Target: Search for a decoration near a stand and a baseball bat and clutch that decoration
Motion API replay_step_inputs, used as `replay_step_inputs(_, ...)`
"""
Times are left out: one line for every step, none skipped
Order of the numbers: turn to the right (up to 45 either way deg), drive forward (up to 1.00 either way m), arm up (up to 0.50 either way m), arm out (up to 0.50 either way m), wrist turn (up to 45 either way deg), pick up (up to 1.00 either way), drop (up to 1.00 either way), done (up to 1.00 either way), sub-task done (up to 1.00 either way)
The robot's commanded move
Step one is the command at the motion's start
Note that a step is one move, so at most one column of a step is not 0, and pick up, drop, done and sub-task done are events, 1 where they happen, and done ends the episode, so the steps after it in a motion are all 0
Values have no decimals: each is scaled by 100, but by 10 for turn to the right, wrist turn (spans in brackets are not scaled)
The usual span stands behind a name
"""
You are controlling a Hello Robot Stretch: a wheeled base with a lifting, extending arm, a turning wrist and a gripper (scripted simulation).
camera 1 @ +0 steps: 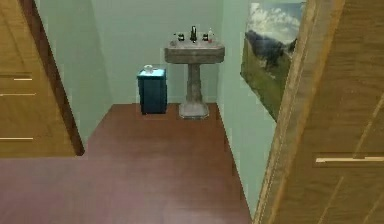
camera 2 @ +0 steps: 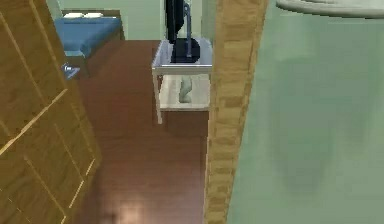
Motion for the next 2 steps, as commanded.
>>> replay_step_inputs(120, 0, 0, 0, 0, 0, 0, 0, 0)
replay_step_inputs(0, 25, 0, 0, 0, 0, 0, 0, 0)
